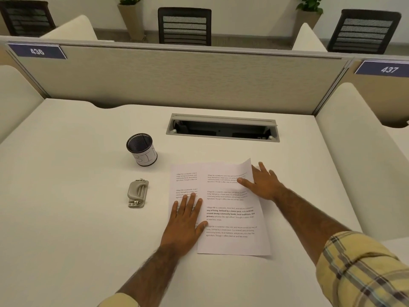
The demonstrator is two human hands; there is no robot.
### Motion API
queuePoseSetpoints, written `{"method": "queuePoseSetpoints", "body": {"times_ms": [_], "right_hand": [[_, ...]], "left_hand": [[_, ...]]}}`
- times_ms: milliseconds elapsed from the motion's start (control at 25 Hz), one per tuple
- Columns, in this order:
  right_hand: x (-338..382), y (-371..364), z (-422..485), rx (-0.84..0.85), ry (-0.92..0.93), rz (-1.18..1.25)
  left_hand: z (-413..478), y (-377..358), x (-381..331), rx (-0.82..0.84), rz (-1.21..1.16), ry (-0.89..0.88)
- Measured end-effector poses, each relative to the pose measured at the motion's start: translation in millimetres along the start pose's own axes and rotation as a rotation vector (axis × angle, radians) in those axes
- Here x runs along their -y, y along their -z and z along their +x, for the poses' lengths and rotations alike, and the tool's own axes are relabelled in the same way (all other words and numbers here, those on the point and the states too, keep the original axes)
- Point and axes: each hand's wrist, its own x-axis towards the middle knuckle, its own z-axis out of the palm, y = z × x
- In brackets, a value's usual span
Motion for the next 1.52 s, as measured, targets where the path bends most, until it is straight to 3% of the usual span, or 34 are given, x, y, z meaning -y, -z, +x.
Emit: {"method": "queuePoseSetpoints", "body": {"times_ms": [160,360,680,960,1080,1200,1400,1520], "right_hand": [[6,-8,-12,-0.034,0.044,0.139],[9,-14,-44,-0.338,-0.102,0.813],[-14,-38,-85,-0.426,-0.263,0.798],[-4,-34,-90,-0.463,-0.289,0.953],[20,-36,-77,-0.448,-0.242,0.894],[42,-39,-63,-0.393,-0.213,0.728],[49,-31,-40,-0.114,0.055,0.101],[41,-22,-22,-0.014,0.118,-0.089]], "left_hand": [[-1,0,0,0.0,0.007,-0.003],[-3,-4,-2,-0.003,-0.001,-0.009],[-8,-9,-47,-0.013,-0.093,-0.065],[-2,16,-4,-0.068,-0.113,0.153],[26,35,9,-0.017,-0.138,0.238],[44,42,10,0.074,-0.145,0.214],[38,24,9,0.102,-0.081,0.173],[38,18,11,0.072,-0.071,0.174]]}}
